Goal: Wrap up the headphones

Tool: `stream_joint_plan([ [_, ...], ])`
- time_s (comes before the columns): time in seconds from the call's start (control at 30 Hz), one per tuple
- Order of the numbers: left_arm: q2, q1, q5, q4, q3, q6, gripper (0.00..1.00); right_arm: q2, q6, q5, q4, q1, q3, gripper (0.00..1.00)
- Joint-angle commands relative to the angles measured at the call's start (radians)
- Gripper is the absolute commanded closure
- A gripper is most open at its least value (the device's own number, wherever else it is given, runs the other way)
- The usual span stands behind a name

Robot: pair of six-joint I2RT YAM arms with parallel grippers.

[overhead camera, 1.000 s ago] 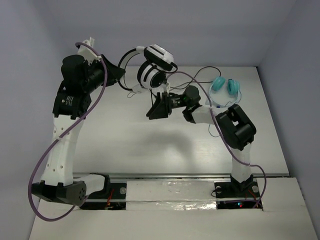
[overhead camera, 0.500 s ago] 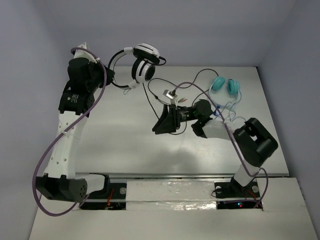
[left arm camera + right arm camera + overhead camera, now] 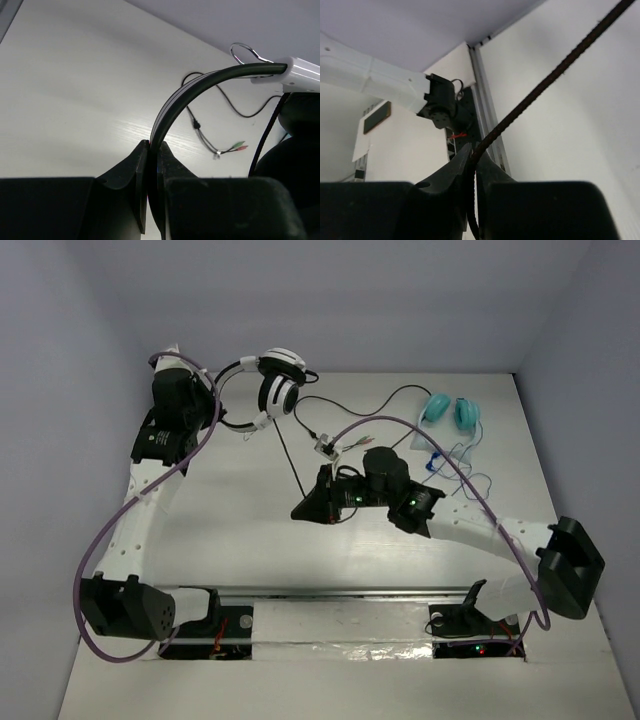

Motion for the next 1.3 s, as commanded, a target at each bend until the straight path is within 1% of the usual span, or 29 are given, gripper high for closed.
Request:
stream_joint_plan([
  [0.0, -0.074, -0.027, -0.087, 0.088, -0.038, 0.015, 1.00, -0.086, -0.083, 0.149, -0.220, 0.033, 0.058, 0.88],
  [0.1, -0.120, -0.089, -0.162, 0.059, -0.111, 0.051, 1.00, -0.129, -0.109, 0.206, -0.306, 0.033, 0.117, 0.96],
  [0.13, -0.138, -0.106, -0.178, 0.039, -0.131, 0.066, 1.00, -0.132, -0.132, 0.220, -0.340, 0.033, 0.140, 1.00],
  [0.2, -0.152, -0.151, -0.213, 0.019, -0.183, 0.081, 1.00, -0.121, -0.159, 0.235, -0.425, 0.033, 0.191, 1.00],
  [0.23, -0.155, -0.175, -0.244, 0.007, -0.200, 0.089, 1.00, -0.105, -0.166, 0.249, -0.443, 0.033, 0.234, 1.00],
  [0.27, -0.163, -0.226, -0.256, -0.004, -0.214, 0.098, 1.00, -0.095, -0.181, 0.279, -0.458, 0.033, 0.254, 1.00],
  [0.33, -0.166, -0.271, -0.288, -0.035, -0.240, 0.109, 1.00, -0.062, -0.199, 0.319, -0.513, 0.033, 0.292, 1.00],
  [0.37, -0.170, -0.309, -0.301, -0.044, -0.245, 0.111, 1.00, -0.051, -0.222, 0.371, -0.535, 0.033, 0.334, 1.00],
  [0.4, -0.176, -0.324, -0.307, -0.050, -0.257, 0.118, 1.00, -0.042, -0.242, 0.402, -0.586, 0.033, 0.355, 1.00],
  [0.53, -0.199, -0.360, -0.243, -0.062, -0.305, 0.149, 1.00, -0.002, -0.319, 0.577, -0.696, 0.033, 0.464, 1.00],
  [0.57, -0.206, -0.373, -0.233, -0.064, -0.314, 0.153, 1.00, 0.015, -0.345, 0.664, -0.711, 0.033, 0.484, 1.00],
  [0.63, -0.218, -0.386, -0.207, -0.070, -0.342, 0.169, 1.00, 0.032, -0.376, 0.752, -0.727, 0.033, 0.527, 1.00],
  [0.67, -0.222, -0.386, -0.197, -0.070, -0.349, 0.173, 1.00, 0.044, -0.403, 0.848, -0.730, 0.033, 0.541, 1.00],
  [0.73, -0.241, -0.386, -0.169, -0.067, -0.381, 0.186, 1.00, 0.093, -0.443, 0.977, -0.717, 0.033, 0.572, 1.00],
  [0.83, -0.258, -0.386, -0.120, -0.061, -0.395, 0.198, 1.00, 0.127, -0.465, 1.043, -0.694, 0.009, 0.593, 1.00],
  [0.93, -0.272, -0.386, -0.094, -0.065, -0.401, 0.213, 1.00, 0.161, -0.497, 1.079, -0.654, -0.028, 0.605, 0.97],
  [1.0, -0.281, -0.386, -0.080, -0.064, -0.405, 0.224, 1.00, 0.173, -0.511, 1.103, -0.624, -0.042, 0.610, 0.92],
  [1.03, -0.284, -0.386, -0.048, -0.053, -0.406, 0.229, 1.00, 0.179, -0.515, 1.091, -0.610, -0.054, 0.605, 0.89],
  [1.07, -0.287, -0.386, -0.032, -0.049, -0.406, 0.233, 1.00, 0.184, -0.517, 1.046, -0.596, -0.080, 0.601, 0.82],
  [1.13, -0.285, -0.386, 0.007, -0.045, -0.402, 0.239, 1.00, 0.193, -0.509, 1.001, -0.570, -0.102, 0.604, 0.76],
  [1.2, -0.285, -0.386, 0.029, -0.042, -0.397, 0.244, 1.00, 0.204, -0.514, 0.953, -0.547, -0.116, 0.601, 0.66],
  [1.23, -0.290, -0.386, 0.044, -0.041, -0.394, 0.246, 1.00, 0.208, -0.517, 0.935, -0.538, -0.134, 0.596, 0.64],
  [1.27, -0.290, -0.386, 0.046, -0.041, -0.391, 0.249, 1.00, 0.211, -0.521, 0.891, -0.526, -0.145, 0.592, 0.60],
])
